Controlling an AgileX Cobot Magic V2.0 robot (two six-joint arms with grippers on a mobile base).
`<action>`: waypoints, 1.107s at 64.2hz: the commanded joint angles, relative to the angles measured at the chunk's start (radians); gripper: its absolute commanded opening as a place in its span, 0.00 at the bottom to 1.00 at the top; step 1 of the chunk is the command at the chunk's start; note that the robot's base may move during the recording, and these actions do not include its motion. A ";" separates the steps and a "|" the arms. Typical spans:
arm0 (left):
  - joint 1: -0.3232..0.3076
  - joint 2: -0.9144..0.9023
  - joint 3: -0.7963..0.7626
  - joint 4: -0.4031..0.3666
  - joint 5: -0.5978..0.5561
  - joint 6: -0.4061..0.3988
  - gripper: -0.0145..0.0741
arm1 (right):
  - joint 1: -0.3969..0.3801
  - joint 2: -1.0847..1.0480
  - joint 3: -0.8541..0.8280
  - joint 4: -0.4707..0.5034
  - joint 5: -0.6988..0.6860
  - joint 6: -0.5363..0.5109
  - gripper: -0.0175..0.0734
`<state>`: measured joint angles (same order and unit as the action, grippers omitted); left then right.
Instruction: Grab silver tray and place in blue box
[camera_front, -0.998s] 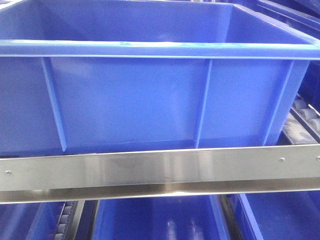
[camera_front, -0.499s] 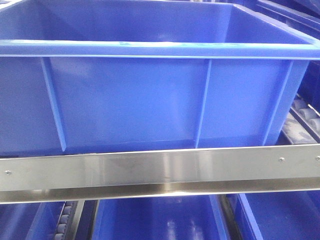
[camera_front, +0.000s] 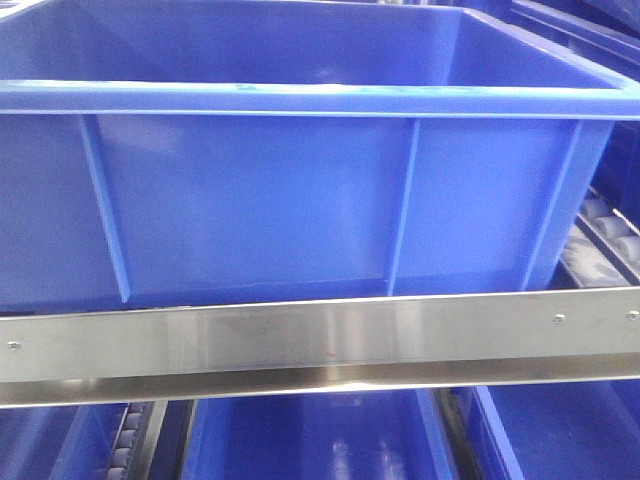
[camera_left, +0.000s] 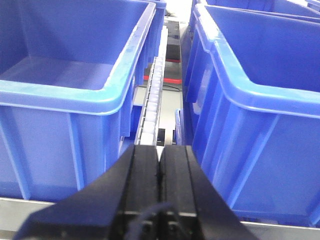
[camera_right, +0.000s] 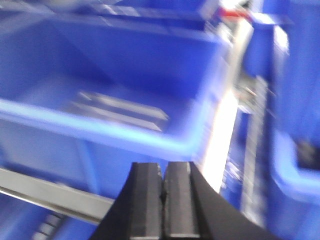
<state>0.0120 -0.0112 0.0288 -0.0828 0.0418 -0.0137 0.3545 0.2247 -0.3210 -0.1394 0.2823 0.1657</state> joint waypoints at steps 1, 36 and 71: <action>0.002 -0.017 -0.004 -0.009 -0.087 0.004 0.06 | -0.122 0.003 0.025 0.147 -0.143 -0.175 0.25; 0.002 -0.017 -0.004 -0.009 -0.087 0.004 0.06 | -0.375 -0.255 0.354 0.177 -0.313 -0.203 0.25; 0.002 -0.017 -0.004 -0.009 -0.087 0.004 0.06 | -0.375 -0.255 0.354 0.177 -0.313 -0.203 0.25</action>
<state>0.0120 -0.0112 0.0288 -0.0828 0.0418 -0.0115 -0.0112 -0.0087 0.0311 0.0376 0.0491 -0.0270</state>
